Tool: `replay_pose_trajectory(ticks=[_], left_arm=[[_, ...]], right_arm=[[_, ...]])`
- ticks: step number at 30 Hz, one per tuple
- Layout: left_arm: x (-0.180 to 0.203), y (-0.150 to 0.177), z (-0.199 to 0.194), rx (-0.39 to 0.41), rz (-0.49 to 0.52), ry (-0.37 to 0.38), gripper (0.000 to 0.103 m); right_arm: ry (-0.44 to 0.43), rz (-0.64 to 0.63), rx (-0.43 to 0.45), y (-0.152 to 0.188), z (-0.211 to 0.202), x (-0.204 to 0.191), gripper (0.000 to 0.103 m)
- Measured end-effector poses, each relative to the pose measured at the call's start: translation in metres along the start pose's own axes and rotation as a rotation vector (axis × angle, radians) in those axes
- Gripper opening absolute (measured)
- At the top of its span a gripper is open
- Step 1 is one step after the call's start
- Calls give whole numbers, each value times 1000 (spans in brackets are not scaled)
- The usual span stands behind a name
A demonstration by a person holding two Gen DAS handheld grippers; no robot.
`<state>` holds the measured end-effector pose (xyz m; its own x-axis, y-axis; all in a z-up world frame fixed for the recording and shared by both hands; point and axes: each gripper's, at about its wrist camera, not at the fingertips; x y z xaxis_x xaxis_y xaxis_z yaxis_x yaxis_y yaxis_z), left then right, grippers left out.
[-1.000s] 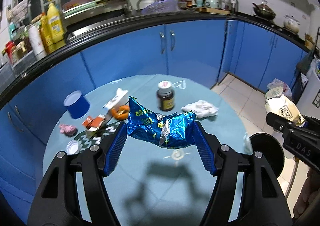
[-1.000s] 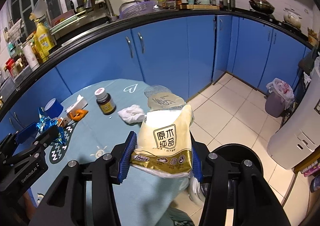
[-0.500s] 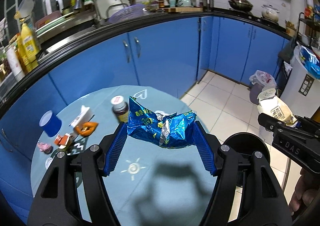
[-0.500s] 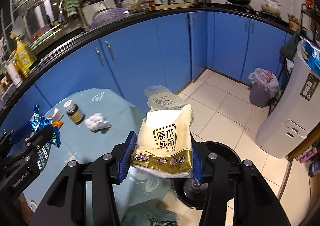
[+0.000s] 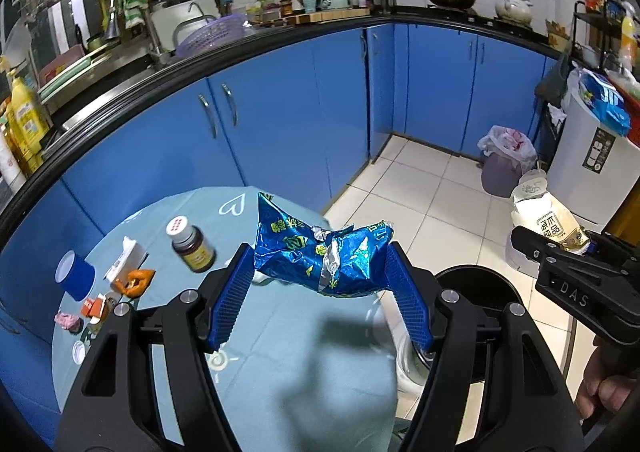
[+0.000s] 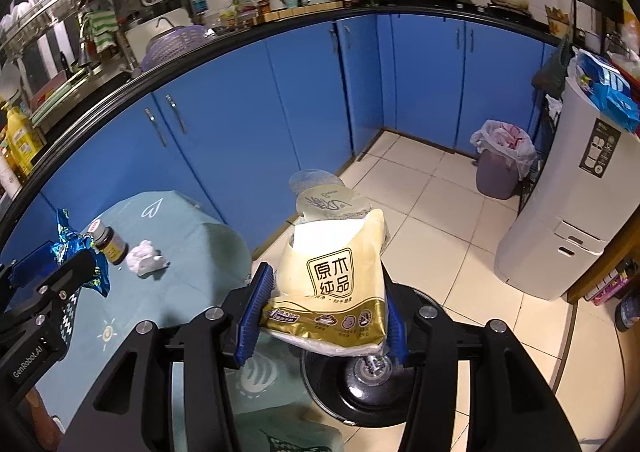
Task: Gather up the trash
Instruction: 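Carry the wrapper and paper bag to the black bin and release both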
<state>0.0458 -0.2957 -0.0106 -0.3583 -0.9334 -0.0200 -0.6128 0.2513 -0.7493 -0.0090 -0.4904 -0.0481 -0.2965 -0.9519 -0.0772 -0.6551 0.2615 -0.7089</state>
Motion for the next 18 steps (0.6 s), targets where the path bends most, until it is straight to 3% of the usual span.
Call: replay_pose_trajectory(ticks=[6, 8, 10, 18], left_arm=[[14, -5, 7, -2, 3, 10, 67], [17, -7, 7, 0, 6, 13, 67], [20, -8, 8, 2, 11, 17, 67], [41, -12, 8, 7, 41, 47, 67]], right_arm=[[5, 18, -5, 4, 2, 8, 54], [13, 29, 5, 4, 2, 13, 77], [29, 30, 15, 4, 1, 16, 82], [84, 80, 7, 5, 3, 37, 85]])
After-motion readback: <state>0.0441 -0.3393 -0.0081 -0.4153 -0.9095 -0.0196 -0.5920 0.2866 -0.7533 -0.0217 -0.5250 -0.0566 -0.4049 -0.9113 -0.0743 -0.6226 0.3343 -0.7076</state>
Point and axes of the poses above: each gripper's, at about its wrist camera, not at the fingertips, and z roughly the way its jaws point, x to its right, y to its underside, and after that the axes turned 7 degrees about -z, right-handed
